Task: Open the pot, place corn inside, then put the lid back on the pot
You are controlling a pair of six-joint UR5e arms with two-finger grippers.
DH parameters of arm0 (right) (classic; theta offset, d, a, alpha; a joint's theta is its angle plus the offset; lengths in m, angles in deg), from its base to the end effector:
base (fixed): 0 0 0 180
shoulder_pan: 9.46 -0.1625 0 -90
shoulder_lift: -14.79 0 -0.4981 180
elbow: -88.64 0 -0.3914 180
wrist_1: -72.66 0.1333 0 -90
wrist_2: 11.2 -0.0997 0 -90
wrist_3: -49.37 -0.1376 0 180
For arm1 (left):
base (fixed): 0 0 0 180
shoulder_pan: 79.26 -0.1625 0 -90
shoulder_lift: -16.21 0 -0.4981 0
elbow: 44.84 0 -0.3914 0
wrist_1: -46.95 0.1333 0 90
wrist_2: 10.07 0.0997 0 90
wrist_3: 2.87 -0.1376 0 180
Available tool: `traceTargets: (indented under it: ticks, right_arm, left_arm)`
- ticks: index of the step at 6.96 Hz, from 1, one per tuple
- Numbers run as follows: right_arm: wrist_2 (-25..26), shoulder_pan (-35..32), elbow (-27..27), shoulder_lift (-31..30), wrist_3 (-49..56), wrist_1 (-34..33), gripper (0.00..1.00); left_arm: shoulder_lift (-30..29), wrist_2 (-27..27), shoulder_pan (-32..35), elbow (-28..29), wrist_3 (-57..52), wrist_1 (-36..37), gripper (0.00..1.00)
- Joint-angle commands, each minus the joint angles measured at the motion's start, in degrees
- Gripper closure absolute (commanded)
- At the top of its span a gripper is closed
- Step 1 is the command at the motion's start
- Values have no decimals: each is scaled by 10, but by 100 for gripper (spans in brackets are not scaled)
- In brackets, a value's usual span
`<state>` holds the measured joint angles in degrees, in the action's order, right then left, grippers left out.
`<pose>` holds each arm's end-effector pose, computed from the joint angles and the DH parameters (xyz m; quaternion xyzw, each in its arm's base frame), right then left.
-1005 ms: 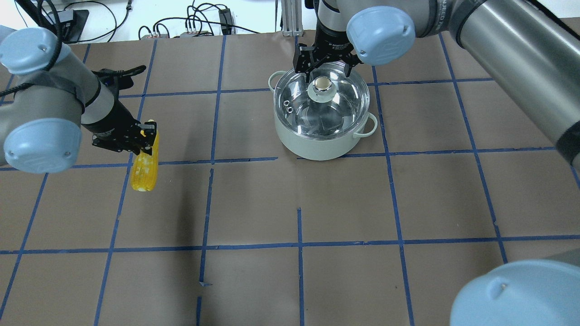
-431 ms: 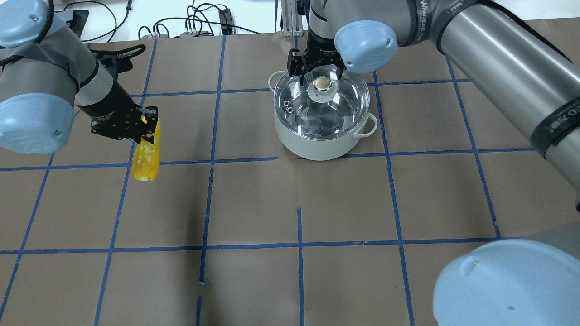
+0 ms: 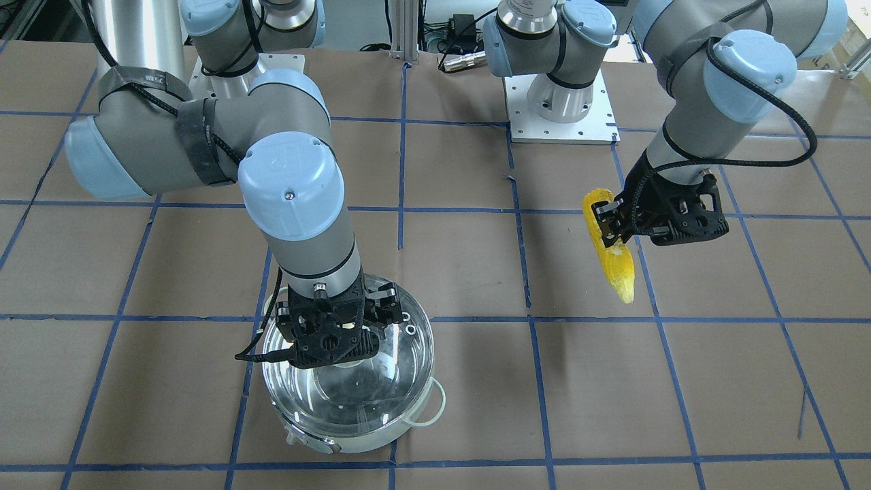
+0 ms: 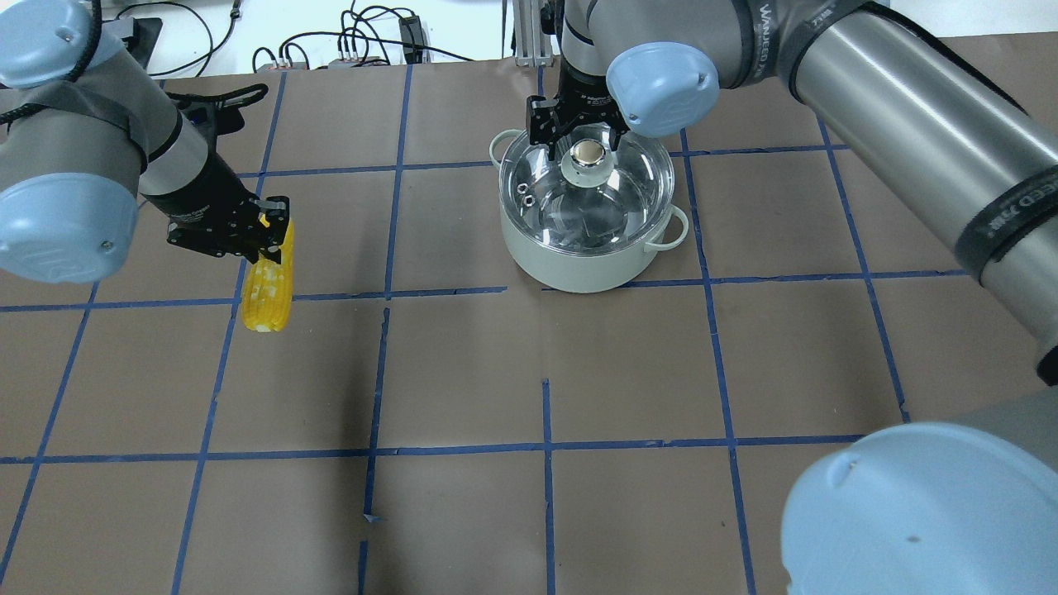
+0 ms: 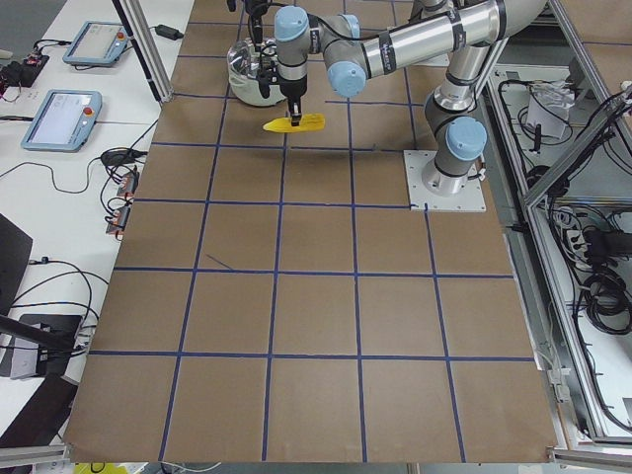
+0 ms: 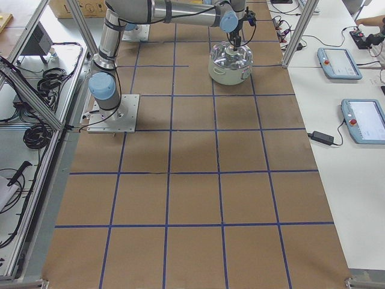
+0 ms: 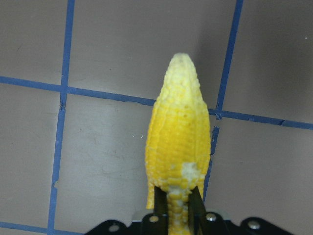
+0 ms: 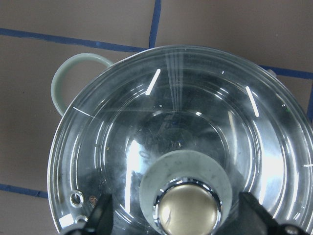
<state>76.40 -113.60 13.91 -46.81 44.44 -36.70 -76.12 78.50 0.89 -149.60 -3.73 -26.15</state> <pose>0.3137 -0.6760 0.3859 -0.0813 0.9950 -0.0501 0.0296 -0.0503 -0.5097 0.4073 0.0784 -0.9968 -0.0005 0.0126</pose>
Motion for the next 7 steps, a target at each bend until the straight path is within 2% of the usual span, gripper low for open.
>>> traceTargets:
  ticks: [1,2,5,7]
  right_arm:
    - [0,0,0,1,0,0,28]
    - [0,0,0,1,1,0,35]
    - [0,1,-1,1,2,1,63]
    - [0,3,1,0,2,4,68]
  left_arm:
    - [-2,-1,-1,-4,-4,4,82]
    - [-2,-1,-1,-7,-5,5,82]
    - [-4,-2,-1,-16,-5,8,82]
    - [-6,-2,-1,-11,5,20,82]
